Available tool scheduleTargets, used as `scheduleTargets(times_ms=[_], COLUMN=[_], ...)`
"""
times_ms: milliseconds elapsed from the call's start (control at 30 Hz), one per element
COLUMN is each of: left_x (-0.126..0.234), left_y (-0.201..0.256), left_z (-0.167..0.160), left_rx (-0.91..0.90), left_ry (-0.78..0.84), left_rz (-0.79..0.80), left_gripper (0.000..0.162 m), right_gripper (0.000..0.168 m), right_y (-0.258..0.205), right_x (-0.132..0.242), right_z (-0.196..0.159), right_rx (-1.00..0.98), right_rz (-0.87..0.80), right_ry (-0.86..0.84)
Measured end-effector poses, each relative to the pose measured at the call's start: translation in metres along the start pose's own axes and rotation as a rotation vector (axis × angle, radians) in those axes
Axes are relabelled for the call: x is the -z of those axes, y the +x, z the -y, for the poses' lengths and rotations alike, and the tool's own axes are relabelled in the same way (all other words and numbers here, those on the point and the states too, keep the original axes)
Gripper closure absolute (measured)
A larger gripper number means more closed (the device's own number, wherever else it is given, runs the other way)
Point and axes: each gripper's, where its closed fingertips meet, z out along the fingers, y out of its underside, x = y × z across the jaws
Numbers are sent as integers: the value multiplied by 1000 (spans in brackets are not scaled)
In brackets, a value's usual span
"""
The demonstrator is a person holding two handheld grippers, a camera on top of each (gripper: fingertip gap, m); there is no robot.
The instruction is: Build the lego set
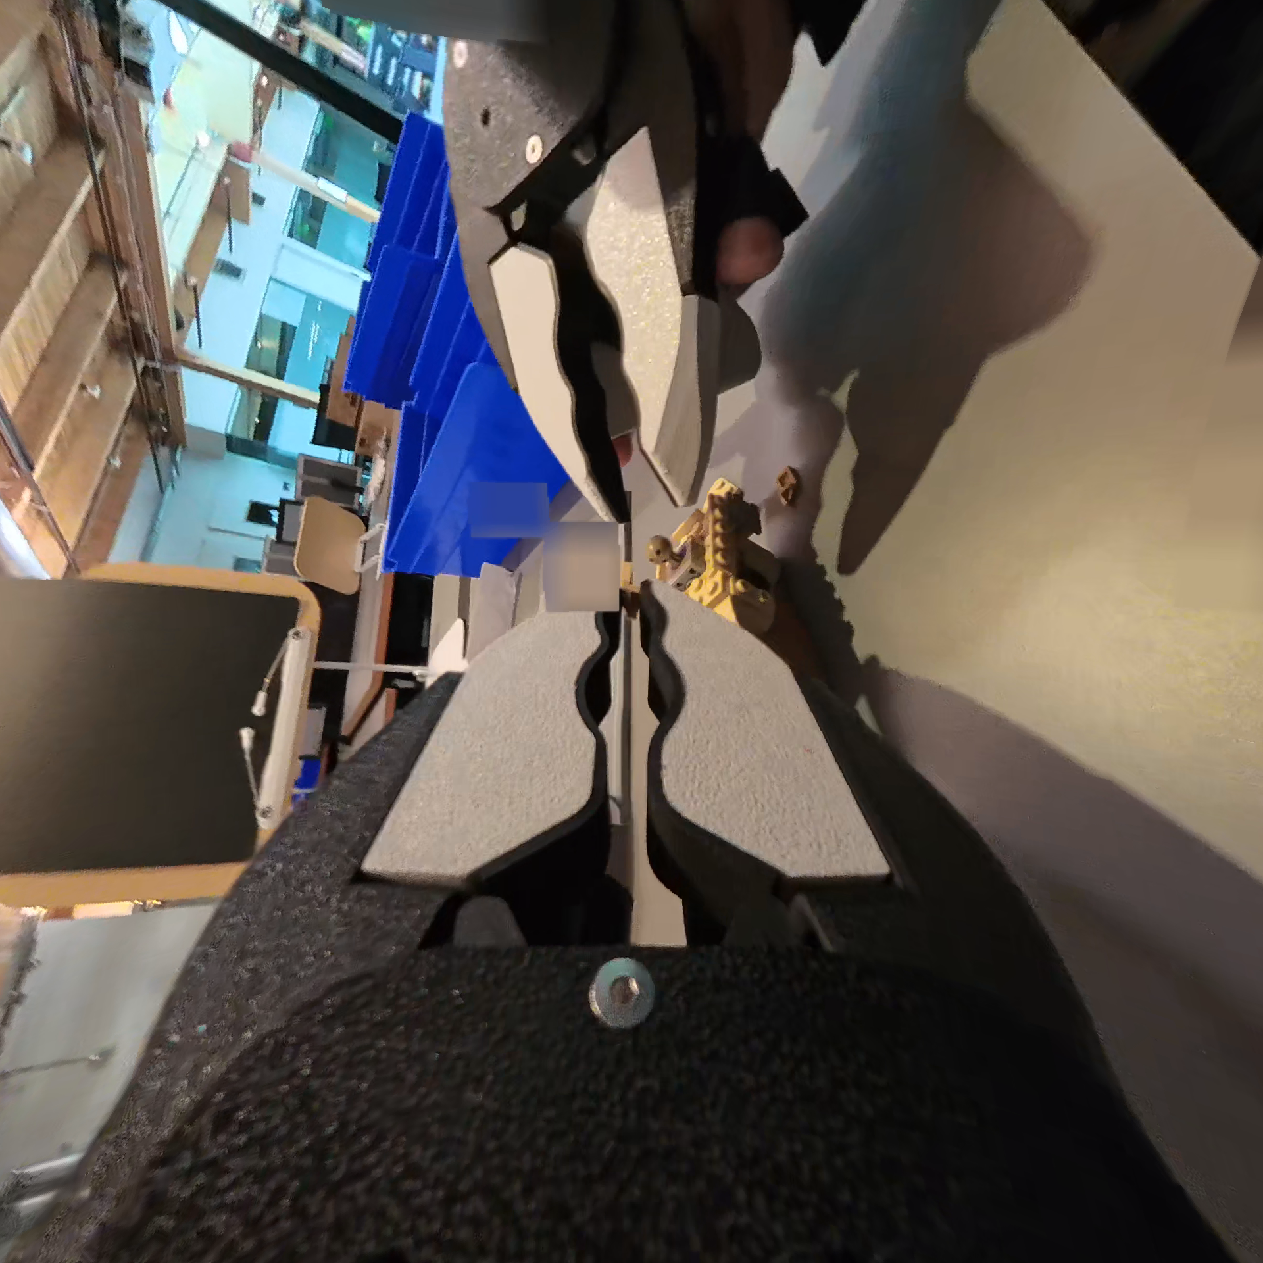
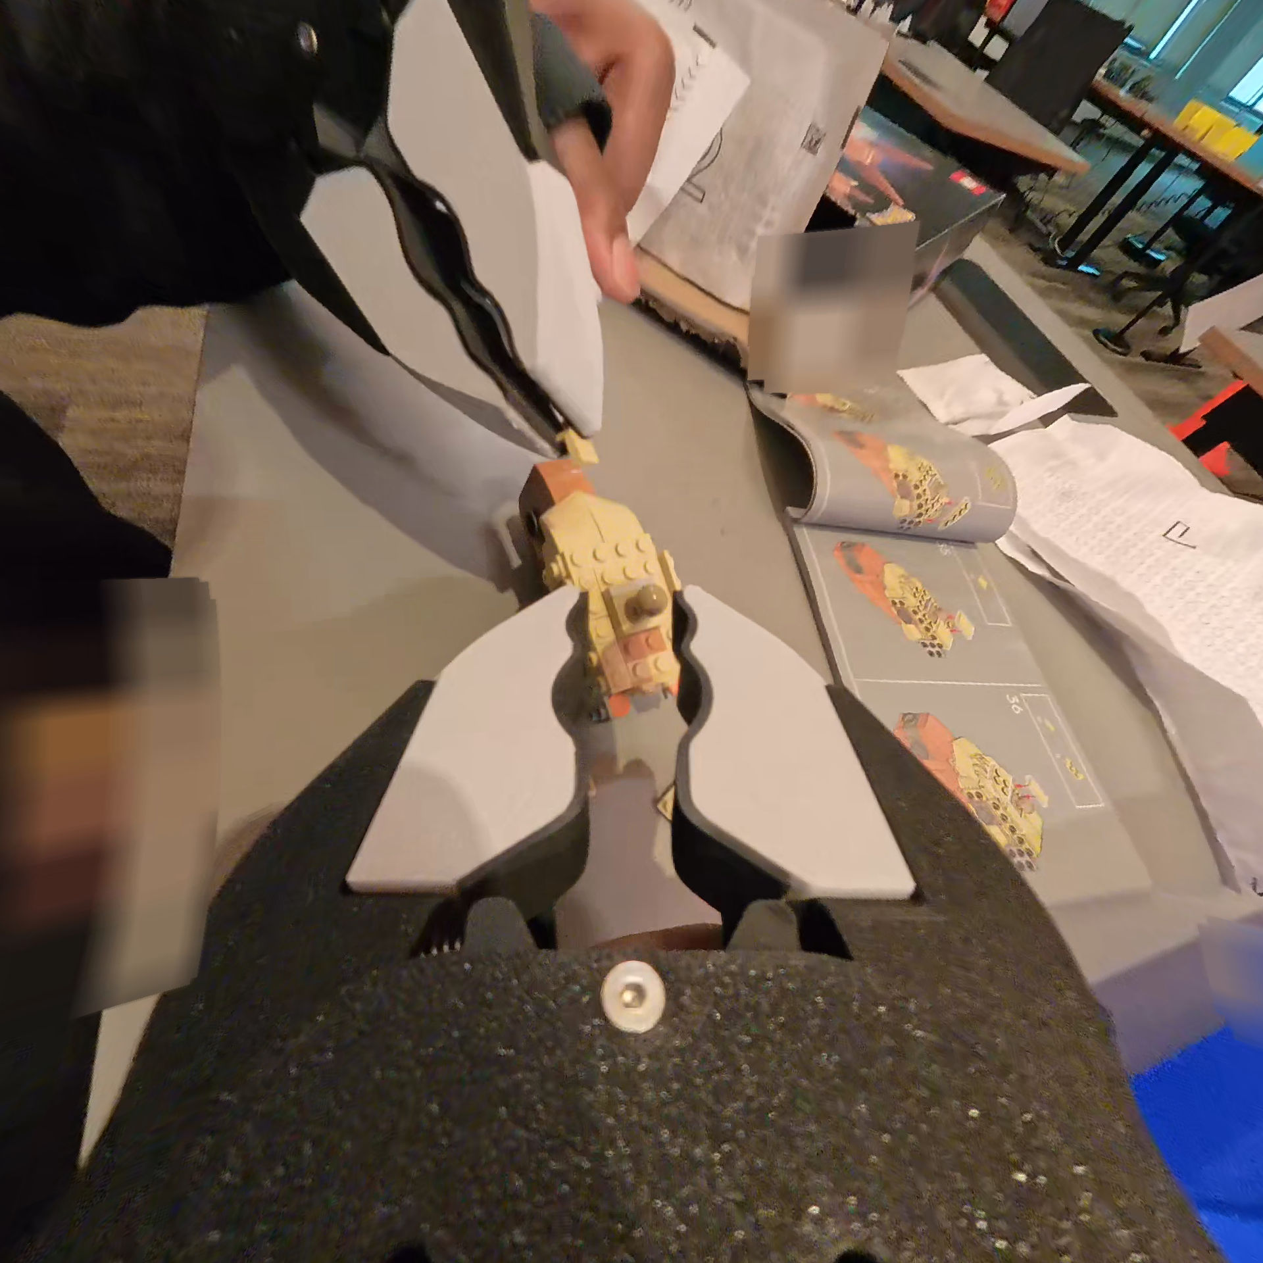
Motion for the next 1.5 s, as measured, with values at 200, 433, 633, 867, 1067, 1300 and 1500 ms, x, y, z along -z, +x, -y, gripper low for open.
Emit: scheduleTargets(times_ms=[200, 433, 633, 867, 1067, 1300, 1500], left_x=[0, -2, -5, -3, 1, 0, -1], left_y=[3, 0, -6, -12, -15, -12, -10], left_z=[-1, -3, -12, -20, -25, -26, -18], left_rx=[-98, -122, -114, -66, -36, -41, -64], left_ry=[-7, 26, 63, 113, 128, 126, 146], left_rz=[-24, 3, 50, 99, 110, 102, 103], left_gripper=[157, 157, 157, 157, 157, 157, 157], right_gripper=[132, 113, 104, 102, 103, 105, 108], right_y=[6, 4, 6, 1, 3, 2, 1], right_x=[2, 1, -3, -8, -13, -16, -19], right_z=[-14, -23, -19, -22, -30, -36, -37], right_rx=[20, 78, 86, 59, 40, 44, 50], right_rz=[9, 166, 294, 351, 355, 364, 358], right_ry=[-34, -54, -25, -2, -32, -68, -86])
